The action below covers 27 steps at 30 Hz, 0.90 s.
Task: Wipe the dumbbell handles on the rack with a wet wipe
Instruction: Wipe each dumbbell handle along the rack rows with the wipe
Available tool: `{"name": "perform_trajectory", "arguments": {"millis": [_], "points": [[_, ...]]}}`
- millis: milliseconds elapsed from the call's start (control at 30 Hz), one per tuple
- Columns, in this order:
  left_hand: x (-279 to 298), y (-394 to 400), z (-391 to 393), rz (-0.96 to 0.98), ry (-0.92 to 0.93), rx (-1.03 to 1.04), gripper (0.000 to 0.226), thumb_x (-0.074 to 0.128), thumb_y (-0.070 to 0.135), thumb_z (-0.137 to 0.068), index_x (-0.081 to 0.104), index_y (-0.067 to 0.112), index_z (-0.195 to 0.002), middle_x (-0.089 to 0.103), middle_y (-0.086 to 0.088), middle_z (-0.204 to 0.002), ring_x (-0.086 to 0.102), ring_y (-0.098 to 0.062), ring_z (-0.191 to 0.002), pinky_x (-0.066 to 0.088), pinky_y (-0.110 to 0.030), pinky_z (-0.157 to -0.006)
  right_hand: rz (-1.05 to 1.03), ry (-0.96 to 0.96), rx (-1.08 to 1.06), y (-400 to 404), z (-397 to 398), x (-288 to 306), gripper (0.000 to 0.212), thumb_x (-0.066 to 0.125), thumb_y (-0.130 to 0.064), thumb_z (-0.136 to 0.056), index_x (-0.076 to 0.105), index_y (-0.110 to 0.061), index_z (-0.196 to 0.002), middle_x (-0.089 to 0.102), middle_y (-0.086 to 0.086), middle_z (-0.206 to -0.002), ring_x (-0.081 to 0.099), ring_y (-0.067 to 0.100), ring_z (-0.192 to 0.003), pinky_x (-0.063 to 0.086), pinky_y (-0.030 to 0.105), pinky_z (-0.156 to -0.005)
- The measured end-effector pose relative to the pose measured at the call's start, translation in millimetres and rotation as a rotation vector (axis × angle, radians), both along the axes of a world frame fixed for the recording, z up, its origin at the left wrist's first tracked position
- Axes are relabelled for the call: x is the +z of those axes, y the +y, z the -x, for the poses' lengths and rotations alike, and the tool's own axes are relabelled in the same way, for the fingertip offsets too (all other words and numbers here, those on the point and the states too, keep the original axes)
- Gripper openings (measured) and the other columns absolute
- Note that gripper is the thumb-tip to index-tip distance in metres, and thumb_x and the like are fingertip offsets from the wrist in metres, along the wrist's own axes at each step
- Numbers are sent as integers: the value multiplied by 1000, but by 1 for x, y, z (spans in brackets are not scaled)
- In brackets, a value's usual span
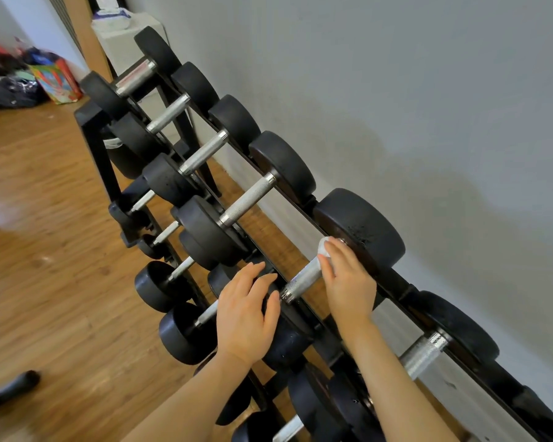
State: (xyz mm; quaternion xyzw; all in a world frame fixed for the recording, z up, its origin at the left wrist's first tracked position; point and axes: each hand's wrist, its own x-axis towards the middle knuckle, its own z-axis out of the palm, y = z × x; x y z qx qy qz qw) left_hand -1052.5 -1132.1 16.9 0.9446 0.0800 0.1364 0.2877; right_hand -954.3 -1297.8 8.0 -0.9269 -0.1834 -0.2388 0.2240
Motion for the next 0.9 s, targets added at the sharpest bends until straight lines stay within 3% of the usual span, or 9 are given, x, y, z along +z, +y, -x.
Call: {"name": "perform_trajectory", "arguments": {"millis": [67,200,267,367,467,633,700,800,900], "points": [[0,0,0,2,1,-4,43,38,40,-98,68,20,-121,57,2,-135,47,-17,-131,31,-32,-106,67,-17,92,-2,1,-4,37,81,-13,-76,69,-4,-110,69,9,-115,72,19,-89,59,26,-61],[-1,1,-1,4,-7,-4,43,38,39,-98,69,19,-120,58,2,-134,48,-18,-129,35,-33,-104,77,0,68,-14,-9,0,32,73,-19,-84,68,-6,-113,67,8,-119,70,19,-92,58,25,-61],[-1,1,0,5,-8,-4,43,38,39,-98,69,19,-120,58,2,-134,49,-18,-129,36,-34,-104,72,1,91,-13,-9,1,27,64,-21,-91,67,-6,-114,67,7,-119,69,18,-95,59,26,-64],[0,0,0,4,-11,-7,43,37,39,-98,69,19,-120,58,2,-134,48,-17,-129,35,-34,-104,107,68,256,-12,-11,7,30,46,-28,-97,67,-10,-108,67,2,-112,70,16,-79,58,24,-56],[1,0,0,4,-13,-4,44,36,40,-98,69,18,-119,59,0,-134,48,-19,-129,36,-35,-104,147,157,277,-15,-18,15,19,65,-17,-91,66,-10,-108,65,1,-111,68,17,-77,58,28,-55],[2,-1,1,-1,-4,0,44,36,40,-98,69,19,-119,59,1,-134,48,-19,-130,37,-37,-105,364,206,380,-7,-13,13,41,86,-12,-68,65,-15,-103,61,1,-106,63,16,-80,53,30,-43],[2,-1,0,-1,-9,-1,44,37,39,-98,69,18,-119,59,0,-133,49,-20,-129,39,-40,-105,437,188,384,-11,-18,16,44,85,-13,-68,64,-17,-106,60,0,-109,63,14,-83,54,29,-43],[0,0,0,0,-10,3,44,37,39,-98,69,18,-118,59,1,-134,49,-20,-130,39,-41,-106,241,203,274,-15,-17,18,25,75,-17,-83,64,-15,-106,61,0,-110,64,14,-77,56,28,-49],[0,0,0,3,-6,1,44,37,39,-98,69,18,-118,59,1,-134,49,-21,-130,42,-45,-105,267,190,363,-8,-8,12,35,84,-12,-73,66,-14,-102,64,0,-103,65,14,-74,54,28,-44]]}}
